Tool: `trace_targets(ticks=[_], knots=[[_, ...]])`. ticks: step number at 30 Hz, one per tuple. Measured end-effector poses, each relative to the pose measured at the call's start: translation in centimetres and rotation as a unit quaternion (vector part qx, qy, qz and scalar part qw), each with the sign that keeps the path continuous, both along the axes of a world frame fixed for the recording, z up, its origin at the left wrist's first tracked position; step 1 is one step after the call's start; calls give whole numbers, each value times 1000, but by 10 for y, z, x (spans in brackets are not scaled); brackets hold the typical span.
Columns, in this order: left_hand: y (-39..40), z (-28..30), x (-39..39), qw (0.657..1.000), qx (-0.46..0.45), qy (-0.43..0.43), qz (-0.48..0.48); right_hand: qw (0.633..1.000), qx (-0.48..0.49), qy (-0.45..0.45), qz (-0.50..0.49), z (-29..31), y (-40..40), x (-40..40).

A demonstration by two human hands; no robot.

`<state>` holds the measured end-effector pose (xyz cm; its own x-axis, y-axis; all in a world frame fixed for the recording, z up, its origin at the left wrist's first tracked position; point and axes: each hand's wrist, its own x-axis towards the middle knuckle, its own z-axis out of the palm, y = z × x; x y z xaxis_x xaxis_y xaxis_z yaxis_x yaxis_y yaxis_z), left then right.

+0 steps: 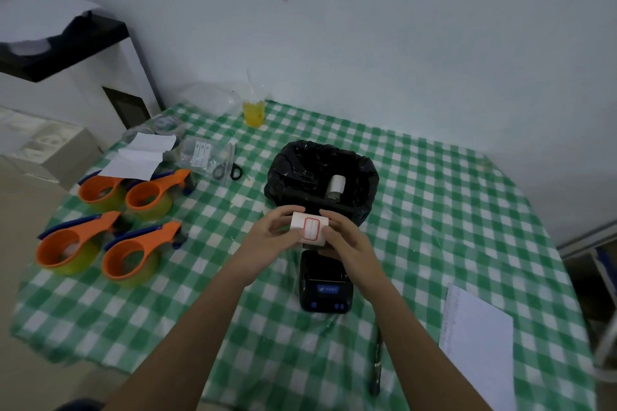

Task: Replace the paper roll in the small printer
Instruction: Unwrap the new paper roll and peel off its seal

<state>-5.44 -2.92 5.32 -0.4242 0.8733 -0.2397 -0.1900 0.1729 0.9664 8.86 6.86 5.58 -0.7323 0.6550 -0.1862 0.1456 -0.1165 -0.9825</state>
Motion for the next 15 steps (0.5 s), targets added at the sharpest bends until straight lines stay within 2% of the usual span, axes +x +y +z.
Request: trace_targets(ticks=[4,10,13,15], knots=[[6,9,6,1000,8,-27,-7,999,9,37,-32,11,-4,5],[17,21,16,1000,2,-13,-22,997,32,48,-55,18,-6,15],[21,23,21,999,-28,36,-30,996,26,40,-78,18,-4,22],[22,26,23,991,-30,126,-22,995,11,41,-94,17,-2,26]])
